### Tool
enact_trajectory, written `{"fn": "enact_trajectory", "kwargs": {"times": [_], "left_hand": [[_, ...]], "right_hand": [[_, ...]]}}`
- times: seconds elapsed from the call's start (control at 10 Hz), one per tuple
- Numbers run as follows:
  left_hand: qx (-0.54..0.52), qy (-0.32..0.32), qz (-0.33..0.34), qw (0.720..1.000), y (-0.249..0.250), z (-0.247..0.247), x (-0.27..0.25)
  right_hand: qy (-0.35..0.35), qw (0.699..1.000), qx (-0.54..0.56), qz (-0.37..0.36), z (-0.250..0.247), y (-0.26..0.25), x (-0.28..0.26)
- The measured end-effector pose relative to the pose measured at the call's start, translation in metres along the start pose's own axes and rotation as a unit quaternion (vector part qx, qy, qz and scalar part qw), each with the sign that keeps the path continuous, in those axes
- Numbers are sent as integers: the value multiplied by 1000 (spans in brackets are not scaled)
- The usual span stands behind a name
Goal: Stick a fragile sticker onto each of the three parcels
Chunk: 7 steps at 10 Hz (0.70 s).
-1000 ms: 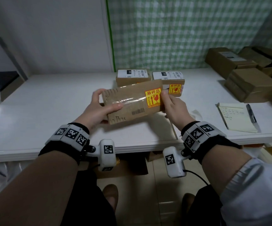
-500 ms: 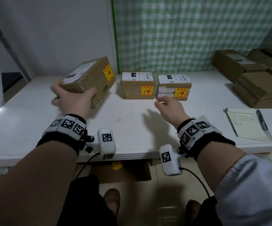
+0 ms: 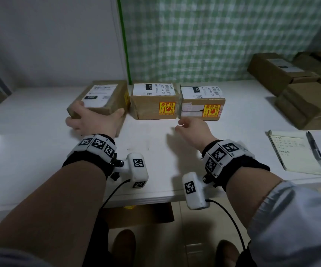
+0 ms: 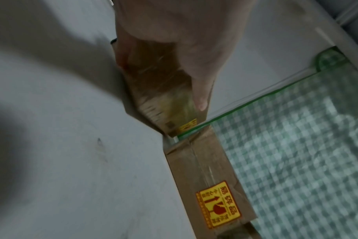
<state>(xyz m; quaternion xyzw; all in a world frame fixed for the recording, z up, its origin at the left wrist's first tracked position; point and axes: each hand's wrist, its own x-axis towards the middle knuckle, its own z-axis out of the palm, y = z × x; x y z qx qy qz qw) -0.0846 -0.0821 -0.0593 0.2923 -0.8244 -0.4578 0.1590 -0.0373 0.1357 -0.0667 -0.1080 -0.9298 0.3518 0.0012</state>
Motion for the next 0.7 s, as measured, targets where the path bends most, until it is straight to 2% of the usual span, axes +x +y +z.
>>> {"fn": "enact_trajectory", "kwargs": {"times": [0.5, 0.6, 0.7], "left_hand": [[17, -81, 15, 996, 9, -7, -8], [8, -65, 34, 997, 15, -17, -12], [-90, -106, 104, 985, 35, -27, -16]], "right_hand": [[11, 1000, 2, -7, -7, -4, -11], [14, 1000, 11, -20, -16, -10, -21], [58, 994, 72, -56, -32, -23, -28]]}}
